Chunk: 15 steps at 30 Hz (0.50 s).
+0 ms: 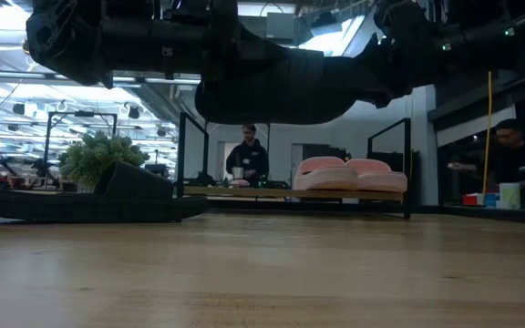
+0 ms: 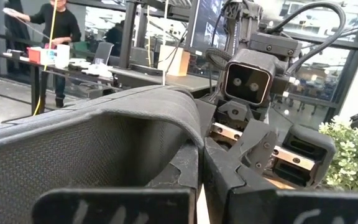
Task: Pick and place slides into the shelf
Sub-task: Put the bottom black slides on the shelf
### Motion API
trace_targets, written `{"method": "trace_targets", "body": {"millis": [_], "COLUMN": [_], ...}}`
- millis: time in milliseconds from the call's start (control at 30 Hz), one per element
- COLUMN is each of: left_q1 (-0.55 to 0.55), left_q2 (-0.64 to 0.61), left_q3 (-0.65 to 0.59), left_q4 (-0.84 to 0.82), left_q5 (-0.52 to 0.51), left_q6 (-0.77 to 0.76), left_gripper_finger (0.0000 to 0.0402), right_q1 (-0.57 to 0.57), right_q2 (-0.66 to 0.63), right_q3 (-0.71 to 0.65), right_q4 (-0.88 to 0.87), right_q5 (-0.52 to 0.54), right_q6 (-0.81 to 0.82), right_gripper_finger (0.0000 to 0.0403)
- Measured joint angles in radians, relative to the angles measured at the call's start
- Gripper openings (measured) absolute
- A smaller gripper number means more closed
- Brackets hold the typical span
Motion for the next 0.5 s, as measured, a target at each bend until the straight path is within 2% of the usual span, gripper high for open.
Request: {"method": "trace_targets", "body": {"millis": [100, 300, 500], "left_q1": [0.000, 0.002, 0.002], "left_q2": [0.000, -0.001, -0.002], "left_q3": [0.000, 0.000, 0.000], "left_q4": [-0.001, 0.004, 0.025], "left_q5": [0.004, 0.010, 0.010], "left_q6": [0.000, 0.001, 0.026], "left_gripper_finger": [0.0000, 0.0000, 0.0000], "right_q1": [0.000, -0.002, -0.002], "right_q2": [0.000, 0.000, 0.000], "right_q3": [0.000, -0.001, -0.001], "right_q4": [0.000, 0.022, 0.044], "right_q5": [0.000, -0.026, -0.036], "right_q6": [0.019, 0.028, 0.054], "right_gripper_finger": [0.0099, 0.0014, 0.0015]}}
